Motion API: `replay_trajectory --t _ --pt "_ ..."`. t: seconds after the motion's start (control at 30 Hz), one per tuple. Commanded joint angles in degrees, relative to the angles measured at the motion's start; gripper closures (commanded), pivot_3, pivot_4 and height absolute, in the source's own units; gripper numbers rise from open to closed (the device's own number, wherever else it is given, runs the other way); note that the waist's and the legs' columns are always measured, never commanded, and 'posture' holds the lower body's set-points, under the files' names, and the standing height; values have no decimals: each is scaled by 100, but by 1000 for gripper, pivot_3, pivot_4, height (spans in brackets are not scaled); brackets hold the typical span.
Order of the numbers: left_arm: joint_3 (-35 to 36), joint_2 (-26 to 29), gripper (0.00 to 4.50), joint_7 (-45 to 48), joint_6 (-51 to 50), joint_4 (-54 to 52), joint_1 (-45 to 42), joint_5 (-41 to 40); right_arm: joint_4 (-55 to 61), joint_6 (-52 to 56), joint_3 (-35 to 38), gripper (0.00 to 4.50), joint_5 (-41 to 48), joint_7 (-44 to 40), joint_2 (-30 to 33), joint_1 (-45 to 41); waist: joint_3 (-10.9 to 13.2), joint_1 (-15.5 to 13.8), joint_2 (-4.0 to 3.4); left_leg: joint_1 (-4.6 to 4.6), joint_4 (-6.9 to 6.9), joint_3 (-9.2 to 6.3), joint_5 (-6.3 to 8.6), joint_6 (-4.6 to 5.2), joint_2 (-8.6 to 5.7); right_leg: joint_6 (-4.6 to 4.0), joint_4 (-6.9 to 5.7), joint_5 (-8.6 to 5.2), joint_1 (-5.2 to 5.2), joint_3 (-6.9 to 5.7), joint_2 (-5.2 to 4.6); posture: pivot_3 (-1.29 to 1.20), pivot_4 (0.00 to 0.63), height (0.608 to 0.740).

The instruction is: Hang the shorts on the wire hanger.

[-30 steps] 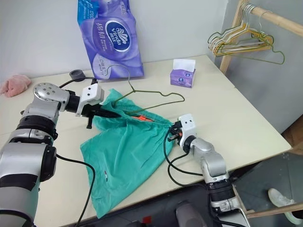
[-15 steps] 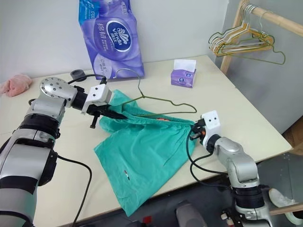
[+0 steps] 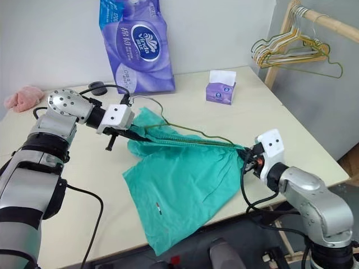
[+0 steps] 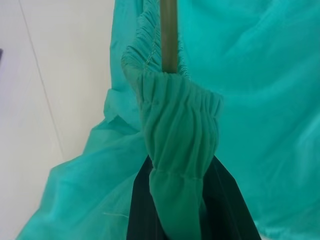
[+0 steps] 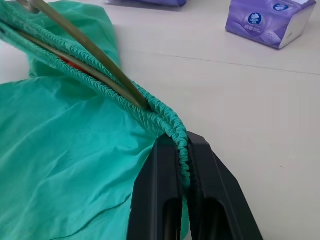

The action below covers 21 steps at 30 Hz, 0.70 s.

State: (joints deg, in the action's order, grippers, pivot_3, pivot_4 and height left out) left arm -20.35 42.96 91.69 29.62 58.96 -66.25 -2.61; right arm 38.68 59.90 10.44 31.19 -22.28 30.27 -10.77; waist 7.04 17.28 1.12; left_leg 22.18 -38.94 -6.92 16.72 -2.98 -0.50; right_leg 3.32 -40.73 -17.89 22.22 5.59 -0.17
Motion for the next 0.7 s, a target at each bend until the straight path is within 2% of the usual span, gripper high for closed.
replay_trajectory --t 0.03,0.4,0.6,0.7 --pt "55 511 4500 -174 177 524 -89 583 182 357 1108 4455 -56 187 466 277 0 2 0 0 0 1 0 0 0 1 0 -1 0 2 0 -290 93 740" --pt "-27 332 4500 -799 587 817 -183 1063 1009 710 1191 4455 1062 -33 979 455 1 8 0 0 0 5 -1 1 1 1 0 -2 -1 5 4 -309 101 740" --pt "-51 282 4500 -960 654 857 -161 1245 1112 927 1273 4455 1704 -65 1456 136 3 10 0 2 0 6 -1 2 2 1 5 -2 -2 5 6 -312 102 740" --pt "-121 259 4500 -1103 732 833 -144 1382 1019 1042 985 4455 1798 217 1555 -391 4 13 -1 2 0 8 -1 2 2 0 5 -3 -2 6 7 -318 105 740"
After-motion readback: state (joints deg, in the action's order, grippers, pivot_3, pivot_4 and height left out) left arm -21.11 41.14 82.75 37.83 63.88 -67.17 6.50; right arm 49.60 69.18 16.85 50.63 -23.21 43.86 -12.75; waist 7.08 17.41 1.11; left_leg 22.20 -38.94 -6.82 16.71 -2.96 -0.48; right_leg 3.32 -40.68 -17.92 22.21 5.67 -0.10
